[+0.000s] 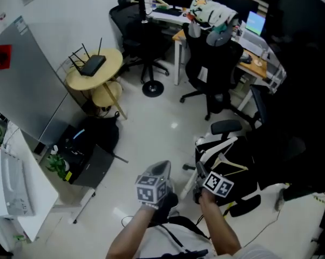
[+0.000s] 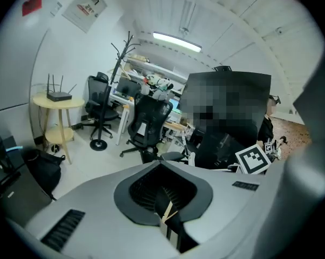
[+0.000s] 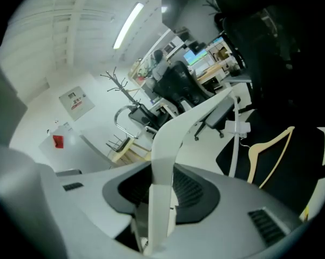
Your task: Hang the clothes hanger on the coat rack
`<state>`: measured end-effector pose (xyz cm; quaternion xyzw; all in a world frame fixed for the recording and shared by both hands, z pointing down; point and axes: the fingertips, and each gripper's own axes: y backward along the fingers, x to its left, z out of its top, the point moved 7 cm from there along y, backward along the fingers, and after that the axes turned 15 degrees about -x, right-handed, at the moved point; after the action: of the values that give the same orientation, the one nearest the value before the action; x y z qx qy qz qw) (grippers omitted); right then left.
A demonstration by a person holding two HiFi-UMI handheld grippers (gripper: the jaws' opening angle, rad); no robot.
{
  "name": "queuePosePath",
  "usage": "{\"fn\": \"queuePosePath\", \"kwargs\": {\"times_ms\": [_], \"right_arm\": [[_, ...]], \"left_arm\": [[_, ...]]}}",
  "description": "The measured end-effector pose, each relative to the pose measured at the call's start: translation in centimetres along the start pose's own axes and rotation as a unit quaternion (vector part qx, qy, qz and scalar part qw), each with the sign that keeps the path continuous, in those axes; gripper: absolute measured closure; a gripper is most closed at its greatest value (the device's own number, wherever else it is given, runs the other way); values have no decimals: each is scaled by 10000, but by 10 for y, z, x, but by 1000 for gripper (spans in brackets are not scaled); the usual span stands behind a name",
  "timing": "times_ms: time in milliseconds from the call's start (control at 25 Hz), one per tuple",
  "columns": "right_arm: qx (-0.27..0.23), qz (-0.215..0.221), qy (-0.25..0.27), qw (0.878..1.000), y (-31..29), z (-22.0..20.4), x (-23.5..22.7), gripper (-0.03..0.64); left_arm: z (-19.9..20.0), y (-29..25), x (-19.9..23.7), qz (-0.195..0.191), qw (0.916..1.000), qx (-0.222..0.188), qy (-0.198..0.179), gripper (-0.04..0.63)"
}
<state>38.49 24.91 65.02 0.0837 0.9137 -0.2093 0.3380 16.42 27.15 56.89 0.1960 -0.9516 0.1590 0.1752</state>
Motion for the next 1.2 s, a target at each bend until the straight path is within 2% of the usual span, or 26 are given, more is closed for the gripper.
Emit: {"fn": "queuePosePath", "kwargs": {"times_ms": [320,480,640,880,1040,1200], "right_arm": [[485,939,338,9938,-35,-19,87,480],[590,1357,521,9876,-67,-15,127,480],[750,1534,542,9838,-98,-9,167,481],[928,1769,538,9784,-170,-1,222,480],[995,1939,593,9742,-212,2,266,480],[1137,2295,474,9655,-250,17,309,480]], "left_arm": [[53,50,47,858,9936,-726,-89,597],[83,51,77,1098,9888,-1005,-94,597],[119,43,110,1180,9873,-1064,-29,597],[186,10,165,1211,9833,-1349,-174,597],[223,-2,203,1132,9832,-1416,-210,597],[258,-10,233,968,9844,-1451,-231,597]]}}
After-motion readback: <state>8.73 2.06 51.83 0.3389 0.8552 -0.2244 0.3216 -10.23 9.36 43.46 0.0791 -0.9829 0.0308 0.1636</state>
